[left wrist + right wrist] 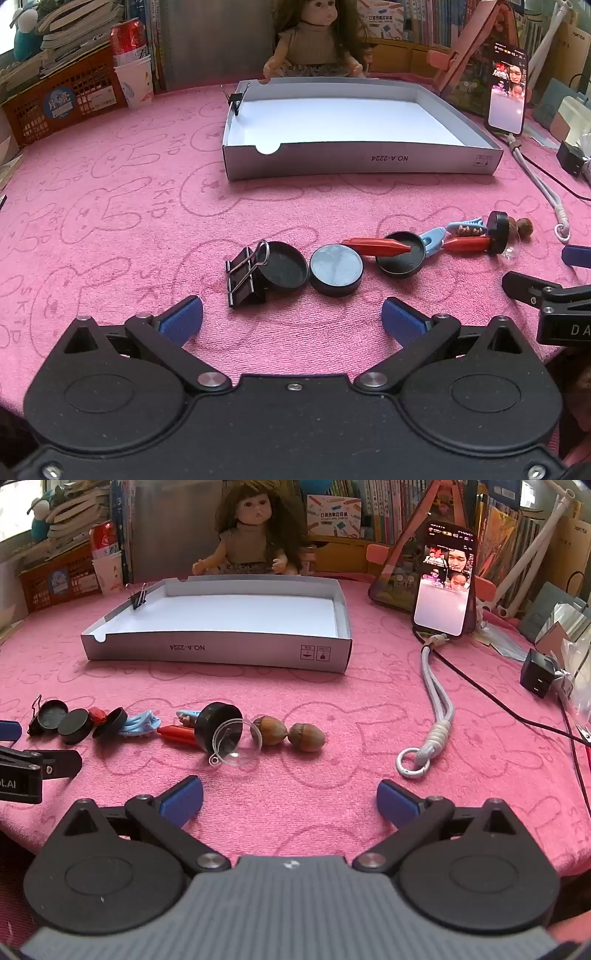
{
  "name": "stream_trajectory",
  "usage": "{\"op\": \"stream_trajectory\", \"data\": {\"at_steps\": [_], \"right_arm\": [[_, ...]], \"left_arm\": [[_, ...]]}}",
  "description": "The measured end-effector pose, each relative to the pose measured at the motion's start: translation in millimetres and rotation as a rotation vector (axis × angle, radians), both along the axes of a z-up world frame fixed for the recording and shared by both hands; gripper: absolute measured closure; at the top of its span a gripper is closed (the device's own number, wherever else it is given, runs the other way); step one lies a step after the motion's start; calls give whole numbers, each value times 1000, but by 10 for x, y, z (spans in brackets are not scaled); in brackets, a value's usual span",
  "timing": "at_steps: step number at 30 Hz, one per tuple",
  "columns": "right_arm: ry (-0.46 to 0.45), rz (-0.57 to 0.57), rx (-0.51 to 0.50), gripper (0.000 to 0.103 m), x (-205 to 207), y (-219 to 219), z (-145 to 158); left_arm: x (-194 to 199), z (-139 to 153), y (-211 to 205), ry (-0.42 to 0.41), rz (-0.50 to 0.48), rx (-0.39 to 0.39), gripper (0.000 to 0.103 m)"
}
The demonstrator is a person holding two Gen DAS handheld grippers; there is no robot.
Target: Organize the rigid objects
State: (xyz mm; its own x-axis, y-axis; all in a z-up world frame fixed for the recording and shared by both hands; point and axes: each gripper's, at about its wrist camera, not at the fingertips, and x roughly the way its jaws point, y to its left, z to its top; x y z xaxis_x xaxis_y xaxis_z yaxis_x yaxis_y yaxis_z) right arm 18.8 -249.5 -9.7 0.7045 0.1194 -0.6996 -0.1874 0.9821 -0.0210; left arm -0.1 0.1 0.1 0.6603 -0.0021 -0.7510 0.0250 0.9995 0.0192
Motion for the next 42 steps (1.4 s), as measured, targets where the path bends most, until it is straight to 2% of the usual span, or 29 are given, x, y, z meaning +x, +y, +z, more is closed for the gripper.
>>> {"op": "stream_trajectory", "data": {"at_steps": [15, 42], "right_arm": [[9, -1, -1, 0, 9, -1, 0], [12, -2, -2, 0, 14, 8, 7]], "left_arm": [[53, 21, -13, 28, 0, 4, 0], [59, -20, 6, 32, -5, 7, 0]]}}
